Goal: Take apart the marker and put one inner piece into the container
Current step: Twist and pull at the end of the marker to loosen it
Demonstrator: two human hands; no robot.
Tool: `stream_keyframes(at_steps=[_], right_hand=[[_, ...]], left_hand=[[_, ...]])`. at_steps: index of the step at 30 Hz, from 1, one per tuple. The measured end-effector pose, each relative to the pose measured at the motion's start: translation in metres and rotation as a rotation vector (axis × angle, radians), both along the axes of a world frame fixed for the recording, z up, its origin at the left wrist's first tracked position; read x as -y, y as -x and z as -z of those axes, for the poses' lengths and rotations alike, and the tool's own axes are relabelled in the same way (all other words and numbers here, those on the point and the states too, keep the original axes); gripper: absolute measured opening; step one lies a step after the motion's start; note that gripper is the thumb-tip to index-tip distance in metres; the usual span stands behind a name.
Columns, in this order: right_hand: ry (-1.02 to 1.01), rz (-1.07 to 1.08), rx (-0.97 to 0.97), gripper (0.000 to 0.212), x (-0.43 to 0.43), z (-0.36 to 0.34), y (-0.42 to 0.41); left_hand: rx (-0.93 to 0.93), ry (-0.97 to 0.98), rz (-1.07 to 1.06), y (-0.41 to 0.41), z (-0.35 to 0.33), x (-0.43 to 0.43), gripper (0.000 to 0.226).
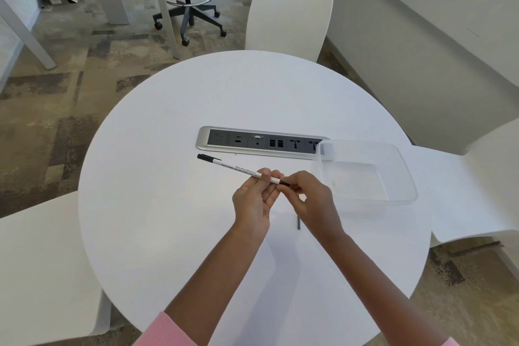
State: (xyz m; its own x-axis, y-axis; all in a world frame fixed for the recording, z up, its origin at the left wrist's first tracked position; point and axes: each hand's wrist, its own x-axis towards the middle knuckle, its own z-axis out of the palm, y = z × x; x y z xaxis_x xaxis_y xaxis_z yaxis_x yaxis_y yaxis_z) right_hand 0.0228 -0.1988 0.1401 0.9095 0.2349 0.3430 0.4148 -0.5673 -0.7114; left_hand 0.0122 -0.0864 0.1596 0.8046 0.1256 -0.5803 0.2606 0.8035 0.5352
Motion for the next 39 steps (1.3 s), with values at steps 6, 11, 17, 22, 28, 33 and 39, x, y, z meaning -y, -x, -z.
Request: stream_keyframes(at_steps=[6,11,17,22,28,33,39], right_hand=[[-0.708,0.123,-0.844,0.022,-0.010,-0.015,0.000],[-0.752,0.099,-0.874,0.018,-0.010,-0.014,-0.002],[-0.233,0.018,-0.300,0.011,-0.002,-0.007,0.000],[-0.105,-0.024,-0.056,0.011,0.004,0.002,0.003],[-0.672,0.067,-0.998,0.034,-0.012,-0.021,0.002],[-0.644,-0.032,-0.998,0.032,-0.015,-0.018,0.002],[-0.340,0.029,-0.526,0.027,-0.019,-0.005,0.008]], left_hand=[[0.053,-0.082,0.048,-0.002,0.004,-0.006,0.011],[0.042,-0.094,0.021,0.002,0.005,-0.005,0.009],[0.006,-0.034,0.006,0.003,0.000,-0.005,0.009],[0.015,-0.018,0.037,0.003,0.000,-0.004,0.007],[0.046,-0.089,0.075,0.002,0.001,-0.005,0.012],[0.037,-0.090,0.046,0.005,0.001,-0.004,0.011],[-0.021,-0.037,-0.031,0.005,-0.006,-0.003,0.012]])
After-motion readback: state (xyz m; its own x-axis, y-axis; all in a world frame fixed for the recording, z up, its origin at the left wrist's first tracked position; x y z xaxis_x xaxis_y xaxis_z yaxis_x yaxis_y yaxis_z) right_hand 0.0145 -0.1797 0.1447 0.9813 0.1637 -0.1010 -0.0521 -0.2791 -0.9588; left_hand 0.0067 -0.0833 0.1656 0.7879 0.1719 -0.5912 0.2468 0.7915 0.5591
